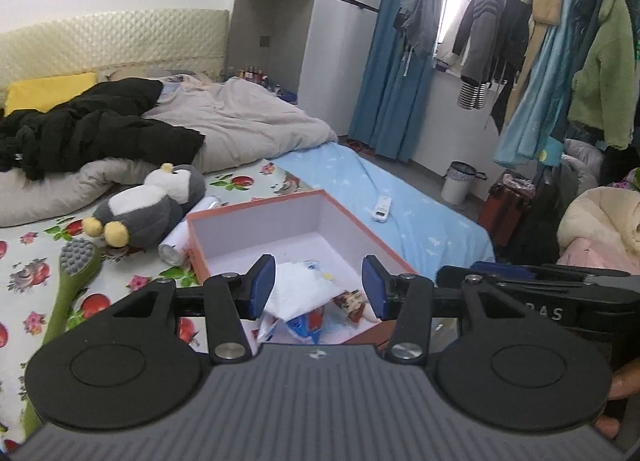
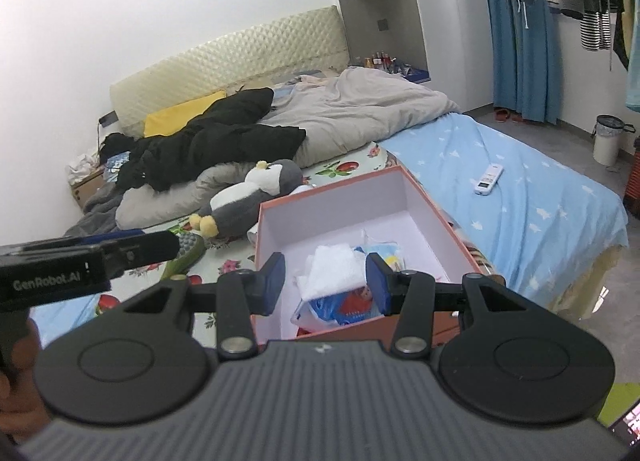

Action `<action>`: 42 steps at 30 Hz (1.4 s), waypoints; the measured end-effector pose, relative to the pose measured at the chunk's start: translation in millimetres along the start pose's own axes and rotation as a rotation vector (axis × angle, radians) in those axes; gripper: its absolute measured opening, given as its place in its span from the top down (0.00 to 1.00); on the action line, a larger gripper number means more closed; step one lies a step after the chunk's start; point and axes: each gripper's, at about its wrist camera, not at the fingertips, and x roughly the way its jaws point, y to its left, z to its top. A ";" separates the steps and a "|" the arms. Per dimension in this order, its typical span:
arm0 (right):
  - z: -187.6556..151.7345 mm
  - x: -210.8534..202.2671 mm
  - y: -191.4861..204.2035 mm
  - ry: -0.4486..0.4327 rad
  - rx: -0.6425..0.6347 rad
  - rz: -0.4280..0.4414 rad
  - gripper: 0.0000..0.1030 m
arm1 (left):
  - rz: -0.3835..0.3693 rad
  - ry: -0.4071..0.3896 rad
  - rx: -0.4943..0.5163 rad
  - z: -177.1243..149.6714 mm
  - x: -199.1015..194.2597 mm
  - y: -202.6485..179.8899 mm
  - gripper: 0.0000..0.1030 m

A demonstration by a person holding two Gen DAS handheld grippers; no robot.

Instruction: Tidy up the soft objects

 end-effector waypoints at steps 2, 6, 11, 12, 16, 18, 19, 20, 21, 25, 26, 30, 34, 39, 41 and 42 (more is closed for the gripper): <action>-4.6 -2.8 2.1 -0.002 -0.003 -0.011 0.54 | 0.011 0.002 -0.004 -6.3 -4.9 0.3 0.47; -12.9 -5.5 7.1 0.008 -0.024 -0.032 0.54 | 0.028 0.004 -0.023 -18.7 -10.8 4.2 0.47; -24.0 -12.2 9.9 0.020 -0.020 -0.044 0.54 | 0.043 0.016 -0.041 -34.9 -16.6 9.0 0.47; -26.2 -13.0 11.2 0.021 -0.023 -0.043 0.54 | 0.050 0.018 -0.041 -38.2 -17.9 9.0 0.47; -33.7 -16.5 15.4 0.014 -0.024 -0.056 0.54 | 0.055 0.030 -0.047 -46.5 -19.8 10.8 0.47; -36.4 -16.5 17.6 0.013 -0.031 -0.063 0.54 | 0.053 0.033 -0.048 -48.0 -20.5 11.2 0.47; -37.0 -16.5 17.7 0.014 -0.028 -0.059 0.54 | 0.052 0.035 -0.046 -48.5 -20.6 11.4 0.47; -37.7 -16.2 18.5 0.016 -0.027 -0.058 0.54 | 0.051 0.035 -0.045 -48.7 -20.4 11.9 0.47; -37.8 -15.7 18.9 0.017 -0.027 -0.058 0.54 | 0.051 0.037 -0.044 -49.1 -20.8 11.7 0.47; -38.4 -15.8 21.5 0.017 -0.033 -0.056 0.54 | 0.050 0.036 -0.054 -51.1 -19.6 12.1 0.47; -38.1 -15.8 21.7 0.015 -0.035 -0.057 0.54 | 0.049 0.039 -0.055 -51.9 -18.8 12.0 0.47; -36.5 -16.1 19.1 0.010 -0.027 -0.064 0.54 | 0.047 0.051 -0.060 -54.1 -16.0 13.3 0.47; -36.0 -16.5 19.3 0.005 -0.020 -0.068 0.54 | 0.050 0.061 -0.069 -56.3 -14.1 15.3 0.47; -37.2 -17.0 20.1 0.007 -0.027 -0.070 0.54 | 0.050 0.061 -0.071 -56.3 -14.1 16.2 0.47; -37.8 -17.4 19.9 0.008 -0.028 -0.071 0.54 | 0.049 0.060 -0.072 -56.8 -13.9 16.6 0.47; -37.6 -17.0 20.3 0.007 -0.028 -0.072 0.54 | 0.050 0.060 -0.071 -56.8 -13.8 16.5 0.47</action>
